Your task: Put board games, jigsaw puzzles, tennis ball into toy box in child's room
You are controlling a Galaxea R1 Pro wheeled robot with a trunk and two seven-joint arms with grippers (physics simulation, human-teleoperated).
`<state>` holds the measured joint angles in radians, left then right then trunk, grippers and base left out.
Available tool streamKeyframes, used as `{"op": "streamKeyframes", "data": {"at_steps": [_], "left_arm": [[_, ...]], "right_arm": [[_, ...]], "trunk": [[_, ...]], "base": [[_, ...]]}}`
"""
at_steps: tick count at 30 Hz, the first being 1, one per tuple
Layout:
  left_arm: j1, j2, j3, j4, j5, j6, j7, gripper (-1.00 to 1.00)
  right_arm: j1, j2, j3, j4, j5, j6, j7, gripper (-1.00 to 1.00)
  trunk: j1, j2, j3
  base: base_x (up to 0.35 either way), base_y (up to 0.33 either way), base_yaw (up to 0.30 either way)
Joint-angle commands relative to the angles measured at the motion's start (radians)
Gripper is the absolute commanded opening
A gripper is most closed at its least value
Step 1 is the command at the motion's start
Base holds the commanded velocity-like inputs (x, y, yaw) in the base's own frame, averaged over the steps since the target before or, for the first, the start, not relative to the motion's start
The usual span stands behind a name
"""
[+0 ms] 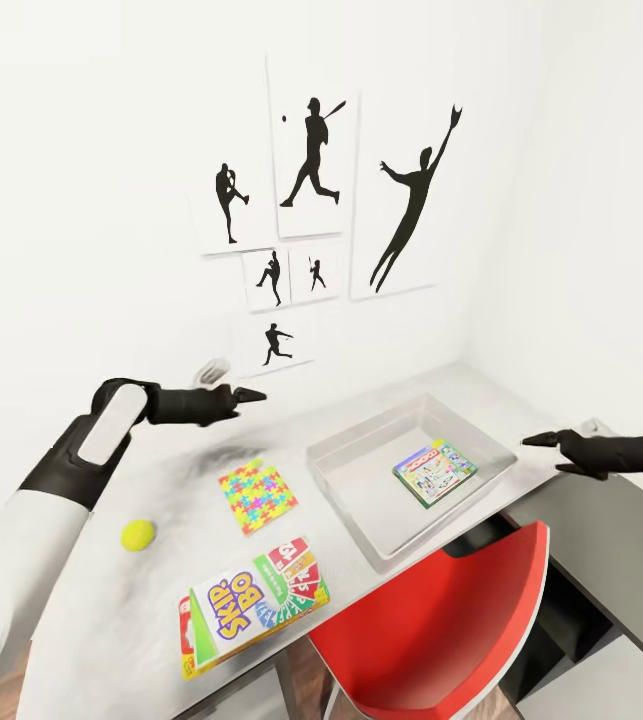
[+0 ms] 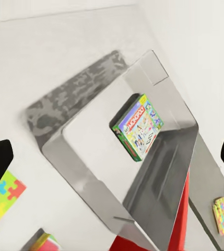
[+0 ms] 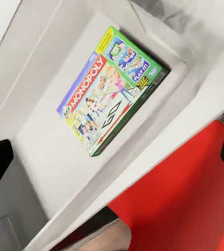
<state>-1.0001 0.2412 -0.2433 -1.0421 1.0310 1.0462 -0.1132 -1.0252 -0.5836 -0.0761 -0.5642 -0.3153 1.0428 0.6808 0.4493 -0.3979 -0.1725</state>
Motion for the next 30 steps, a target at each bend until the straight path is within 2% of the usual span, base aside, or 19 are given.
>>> {"op": "streamKeyframes", "data": {"at_steps": [1,4,5,7,8,11,15,16,18,19,21,22,24,30], "left_arm": [[0.0,0.027,-0.001,-0.004,0.011,0.001,-0.033,1.0],[0.002,0.069,-0.001,-0.012,0.031,0.001,-0.078,1.0],[0.005,0.101,-0.001,-0.015,0.038,0.001,-0.121,1.0],[0.013,0.133,-0.001,-0.018,0.043,0.001,-0.174,1.0],[0.034,0.174,0.002,-0.02,0.047,0.001,-0.265,1.0],[0.063,0.206,0.006,-0.022,0.048,0.001,-0.367,1.0],[0.102,0.242,0.008,-0.025,0.047,0.001,-0.508,1.0],[0.122,0.255,0.008,-0.026,0.046,0.0,-0.575,1.0],[0.143,0.264,0.009,-0.027,0.043,-0.002,-0.635,1.0],[0.163,0.271,0.009,-0.027,0.039,-0.004,-0.687,1.0],[0.182,0.277,0.01,-0.027,0.037,-0.006,-0.727,1.0],[0.199,0.281,0.01,-0.027,0.035,-0.008,-0.757,1.0],[0.223,0.288,0.01,-0.027,0.035,-0.01,-0.786,1.0],[0.261,0.303,0.01,-0.027,0.037,-0.01,-0.81,1.0]], "right_arm": [[-0.001,-0.016,-0.004,-0.001,0.008,0.004,0.037,1.0],[-0.001,-0.042,-0.003,-0.001,0.008,0.004,0.091,1.0],[0.0,-0.062,-0.003,0.002,0.008,0.004,0.135,1.0],[0.0,-0.082,-0.002,0.005,0.009,0.004,0.183,1.0],[0.0,-0.109,-0.001,0.014,0.014,0.004,0.257,1.0],[0.003,-0.129,0.0,0.027,0.014,0.004,0.329,1.0],[0.021,-0.15,0.0,0.042,0.013,-0.041,0.437,1.0],[0.034,-0.158,0.001,0.053,0.012,-0.076,0.503,1.0],[0.048,-0.164,0.001,0.071,0.015,-0.114,0.579,1.0],[0.064,-0.167,0.001,0.096,0.019,-0.156,0.659,1.0],[0.082,-0.169,0.001,0.126,0.021,-0.202,0.735,1.0],[0.1,-0.169,0.002,0.158,0.022,-0.252,0.787,1.0],[0.124,-0.17,0.002,0.206,0.017,-0.336,0.831,1.0],[0.151,-0.169,0.002,0.332,0.011,-0.474,0.864,1.0]], "trunk": [[0.001,-0.002,-0.002],[0.001,-0.002,-0.002],[0.001,-0.002,-0.002],[0.001,-0.002,-0.002],[0.001,-0.002,-0.002],[0.001,-0.002,-0.002],[0.001,-0.002,-0.002],[0.001,-0.002,-0.002],[0.001,-0.002,-0.002],[0.001,-0.002,-0.002],[0.001,-0.002,-0.002],[0.001,-0.002,-0.002],[0.001,-0.002,-0.002],[0.001,-0.002,-0.002]], "base": [[0.0,0.0,0.0],[0.0,0.0,0.0],[0.0,0.0,0.0],[0.0,0.0,0.0],[0.0,0.0,0.0],[0.0,0.0,0.0],[0.0,0.0,0.0],[0.0,0.0,0.0],[0.0,0.0,0.0],[0.0,0.0,0.0],[0.0,0.0,0.0],[0.0,0.0,0.0],[0.0,0.0,0.0],[0.0,0.0,0.0]]}}
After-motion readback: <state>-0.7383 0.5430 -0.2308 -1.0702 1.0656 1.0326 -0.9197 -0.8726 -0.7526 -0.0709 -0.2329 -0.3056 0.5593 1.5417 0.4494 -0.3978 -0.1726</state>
